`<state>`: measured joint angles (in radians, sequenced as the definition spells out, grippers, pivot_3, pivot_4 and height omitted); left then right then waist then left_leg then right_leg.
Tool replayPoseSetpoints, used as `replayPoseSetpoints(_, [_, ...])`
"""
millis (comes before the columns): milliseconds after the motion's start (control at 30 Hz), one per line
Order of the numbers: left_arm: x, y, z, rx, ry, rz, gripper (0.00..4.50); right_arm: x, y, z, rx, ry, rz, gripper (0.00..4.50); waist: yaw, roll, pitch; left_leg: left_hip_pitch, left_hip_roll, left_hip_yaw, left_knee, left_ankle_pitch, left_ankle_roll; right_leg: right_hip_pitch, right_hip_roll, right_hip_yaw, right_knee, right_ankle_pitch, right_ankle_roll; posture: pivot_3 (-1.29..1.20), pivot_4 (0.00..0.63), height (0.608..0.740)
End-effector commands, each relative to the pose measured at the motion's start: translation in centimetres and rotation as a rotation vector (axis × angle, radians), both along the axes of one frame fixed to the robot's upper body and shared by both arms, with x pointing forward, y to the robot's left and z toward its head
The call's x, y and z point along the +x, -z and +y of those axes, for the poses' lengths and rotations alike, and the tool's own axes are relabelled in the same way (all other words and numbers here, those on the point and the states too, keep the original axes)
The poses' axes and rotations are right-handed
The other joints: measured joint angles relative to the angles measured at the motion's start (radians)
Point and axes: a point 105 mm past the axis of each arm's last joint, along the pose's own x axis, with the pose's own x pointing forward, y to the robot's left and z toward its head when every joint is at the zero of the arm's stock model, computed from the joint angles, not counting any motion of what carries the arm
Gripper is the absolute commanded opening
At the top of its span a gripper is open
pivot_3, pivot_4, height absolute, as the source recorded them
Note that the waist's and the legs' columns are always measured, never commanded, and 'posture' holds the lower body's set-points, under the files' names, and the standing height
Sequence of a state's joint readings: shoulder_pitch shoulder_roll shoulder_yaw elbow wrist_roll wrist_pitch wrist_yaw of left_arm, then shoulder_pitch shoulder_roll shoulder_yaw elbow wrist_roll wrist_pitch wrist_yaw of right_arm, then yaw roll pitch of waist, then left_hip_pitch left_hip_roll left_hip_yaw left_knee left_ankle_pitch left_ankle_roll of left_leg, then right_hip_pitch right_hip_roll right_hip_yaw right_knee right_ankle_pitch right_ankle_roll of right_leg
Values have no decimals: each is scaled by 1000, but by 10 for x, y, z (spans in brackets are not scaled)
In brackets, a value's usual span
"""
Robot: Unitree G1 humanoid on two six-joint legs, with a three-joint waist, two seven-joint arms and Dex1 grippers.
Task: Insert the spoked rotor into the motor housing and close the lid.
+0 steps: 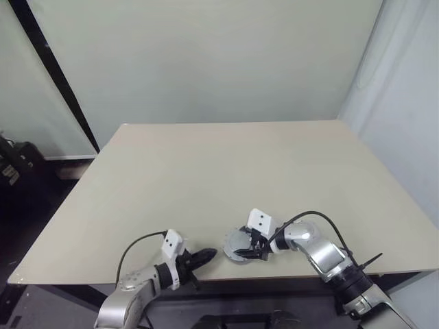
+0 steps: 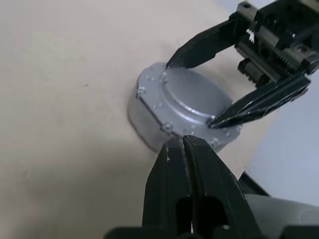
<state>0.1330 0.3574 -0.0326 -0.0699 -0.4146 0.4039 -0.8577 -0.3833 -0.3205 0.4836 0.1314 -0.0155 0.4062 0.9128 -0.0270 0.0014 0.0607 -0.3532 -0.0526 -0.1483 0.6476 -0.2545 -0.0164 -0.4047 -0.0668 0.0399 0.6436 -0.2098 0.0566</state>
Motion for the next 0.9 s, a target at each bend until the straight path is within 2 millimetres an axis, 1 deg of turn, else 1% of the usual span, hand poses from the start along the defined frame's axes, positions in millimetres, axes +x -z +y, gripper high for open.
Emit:
replayPoseSetpoints(33, [7,-16,-10,-33,26,-69,0,-5,9,-4,-54,-5,19,3238,0,0,0,0,0,0,0,0,0,0,0,0,0,0,0,0,0,740])
replayPoseSetpoints(267, [11,-16,-20,-47,41,-71,0,-6,10,-4,-68,-15,13,3238,0,1,-2,0,0,0,0,0,0,0,0,0,0,0,0,0,0,740])
replayPoseSetpoints(333, [10,-11,-23,-22,54,-51,0,-6,11,-4,-72,-18,10,3238,1,2,-2,0,0,0,0,0,0,0,0,0,0,0,0,0,0,740])
replayPoseSetpoints(433, [8,2,-25,56,67,-2,0,-7,11,-5,-81,-29,2,3238,0,3,-3,0,0,0,0,0,0,1,0,0,0,0,0,0,0,740])
replayPoseSetpoints(667, [9,16,-22,154,45,80,0,-6,9,-5,-84,-35,-22,3238,2,4,-7,1,-1,0,0,0,0,1,0,0,0,0,0,0,0,740])
replayPoseSetpoints(767, [10,19,-22,169,37,98,0,-4,5,-5,-73,-32,-42,3238,2,5,-7,6,-1,0,-1,0,0,7,-1,0,-1,-1,-1,0,0,740])
replayPoseSetpoints(867, [10,22,-23,191,33,118,0,-3,-3,-1,-32,-44,-69,3238,2,5,-7,11,-1,0,-1,-3,-4,13,-1,0,-2,-3,-1,0,0,740])
replayPoseSetpoints(900, [10,23,-23,197,32,123,0,-3,-5,-1,-21,-46,-71,3588,2,5,-7,11,-1,0,-1,-3,-4,13,-2,0,-3,-3,-1,0,0,740])
